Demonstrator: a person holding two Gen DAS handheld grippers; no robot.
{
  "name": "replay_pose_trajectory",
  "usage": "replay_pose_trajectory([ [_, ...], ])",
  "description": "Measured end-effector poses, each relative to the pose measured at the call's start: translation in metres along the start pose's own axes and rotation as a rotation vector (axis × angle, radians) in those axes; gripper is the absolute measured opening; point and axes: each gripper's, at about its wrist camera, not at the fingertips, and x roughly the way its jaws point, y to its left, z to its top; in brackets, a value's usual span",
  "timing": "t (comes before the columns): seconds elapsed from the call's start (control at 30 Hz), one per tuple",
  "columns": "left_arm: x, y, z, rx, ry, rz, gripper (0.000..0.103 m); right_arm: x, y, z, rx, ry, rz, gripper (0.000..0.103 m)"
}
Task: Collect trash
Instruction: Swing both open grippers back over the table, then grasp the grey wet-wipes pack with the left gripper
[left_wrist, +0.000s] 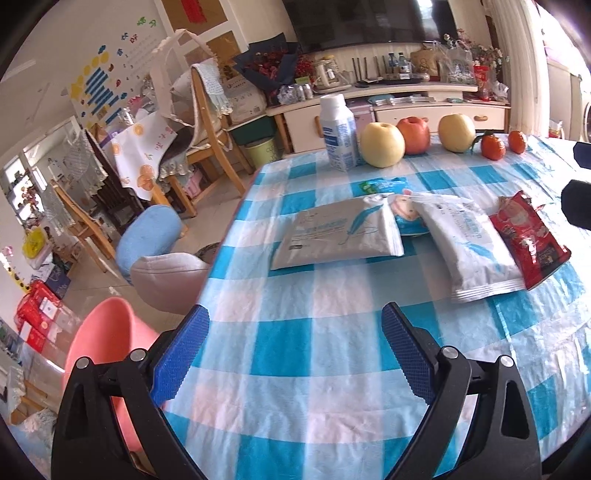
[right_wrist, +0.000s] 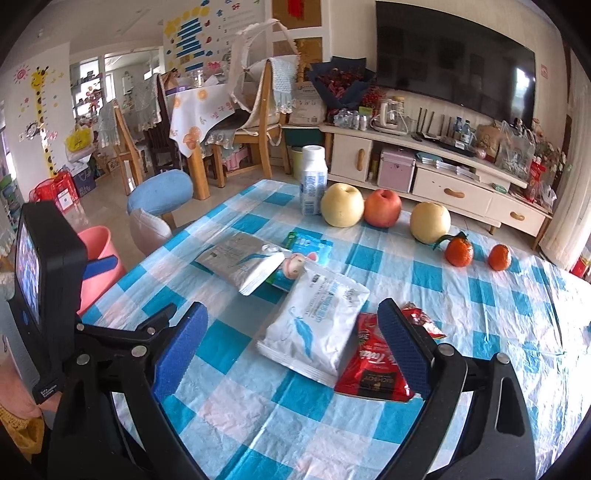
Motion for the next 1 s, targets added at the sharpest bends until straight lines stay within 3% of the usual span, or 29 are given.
replay_pose_trajectory([
  [0.2,0.015,-0.009,0.017,-0.007,-0.013,-0.123,0.093,0.005,-0.047,0.004,0.098,0.029,-0.059,0.094],
  [0.3,0.032,-0.004,0.028,-0.086,0.030,-0.204,0.093,0.011,-0.073,0.002,0.155,0.061,-0.101,0.094],
  [0.47,0.061,0.021,0.028,-0.425,0.132,-0.376,0.093,0.032,-0.112,-0.011,0.235,0.166,-0.181,0.094],
  [0.6,0.085,0.033,0.023,-0.689,0.198,-0.450,0.093,0.050,-0.127,-0.025,0.272,0.249,-0.191,0.094],
  [0.77,0.109,0.036,0.025,-0.886,0.269,-0.491,0.093,0.053,-0.120,-0.027,0.257,0.268,-0.154,0.094],
  [1.0,0.144,0.028,0.045,-0.976,0.372,-0.420,0.093,0.046,-0.108,-0.021,0.208,0.247,-0.133,0.094],
])
